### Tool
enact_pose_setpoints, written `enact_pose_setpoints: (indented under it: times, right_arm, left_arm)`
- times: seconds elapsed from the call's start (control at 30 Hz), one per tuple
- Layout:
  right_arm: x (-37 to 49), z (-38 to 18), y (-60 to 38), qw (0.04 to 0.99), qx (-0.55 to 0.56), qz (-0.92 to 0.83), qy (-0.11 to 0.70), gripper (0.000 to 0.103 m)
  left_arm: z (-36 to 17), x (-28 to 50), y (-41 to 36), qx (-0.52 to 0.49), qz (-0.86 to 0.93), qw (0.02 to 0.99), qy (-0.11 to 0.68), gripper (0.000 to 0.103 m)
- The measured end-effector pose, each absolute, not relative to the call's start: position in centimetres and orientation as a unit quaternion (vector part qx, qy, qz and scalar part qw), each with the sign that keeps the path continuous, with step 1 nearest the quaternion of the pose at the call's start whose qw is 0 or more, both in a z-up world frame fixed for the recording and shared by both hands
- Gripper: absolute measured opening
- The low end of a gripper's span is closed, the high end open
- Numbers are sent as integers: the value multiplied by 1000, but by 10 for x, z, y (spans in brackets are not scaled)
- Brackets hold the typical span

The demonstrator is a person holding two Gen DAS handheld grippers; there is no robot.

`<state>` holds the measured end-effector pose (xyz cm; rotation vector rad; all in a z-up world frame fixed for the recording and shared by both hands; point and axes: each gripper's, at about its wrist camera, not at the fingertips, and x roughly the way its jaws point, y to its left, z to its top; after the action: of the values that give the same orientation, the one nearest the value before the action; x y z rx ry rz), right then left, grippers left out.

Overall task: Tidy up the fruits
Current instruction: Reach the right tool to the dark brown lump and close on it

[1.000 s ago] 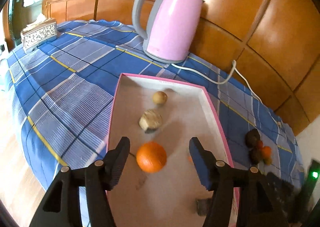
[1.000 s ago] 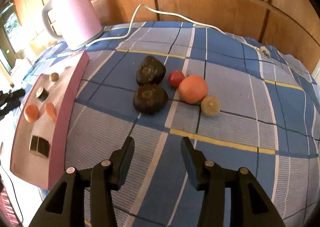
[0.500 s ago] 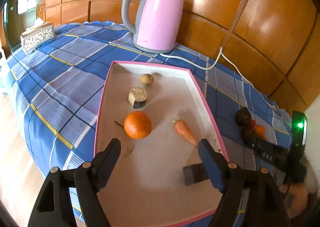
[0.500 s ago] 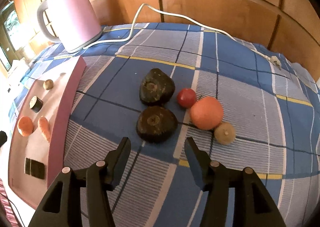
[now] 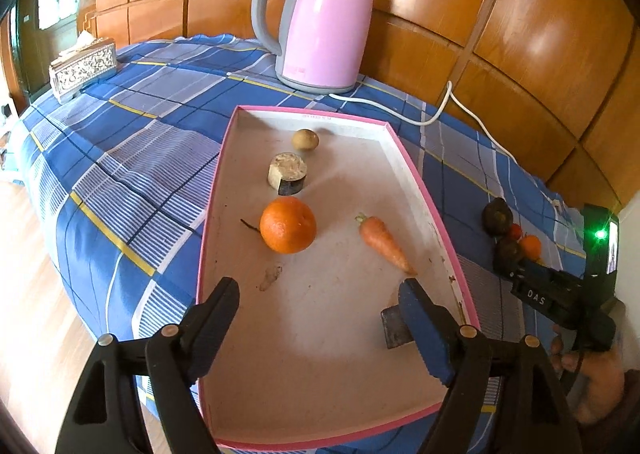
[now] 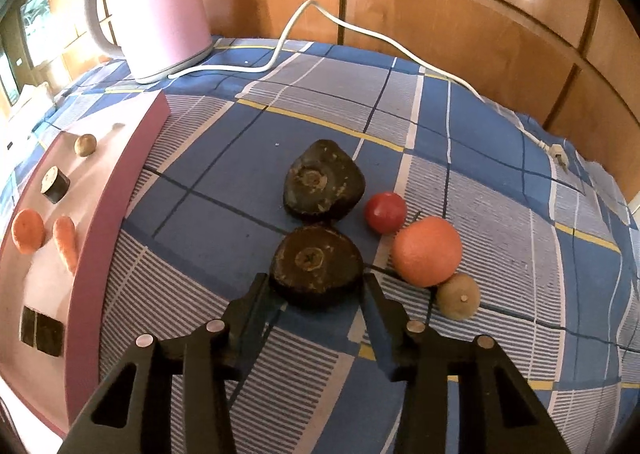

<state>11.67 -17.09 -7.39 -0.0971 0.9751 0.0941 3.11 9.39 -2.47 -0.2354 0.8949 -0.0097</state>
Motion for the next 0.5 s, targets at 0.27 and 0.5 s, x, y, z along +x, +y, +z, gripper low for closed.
enact_pose_setpoints:
  times: [0.27,0.5]
  right_arm:
    - [100,-71,-175,879,-27,62,472,45]
    - [75,-70,-181,876,0,76,476,45]
  left_arm:
    - [-24,29,92,-109,-4,895,433,83]
    - [-23,25,92,-103,0,899,425,86]
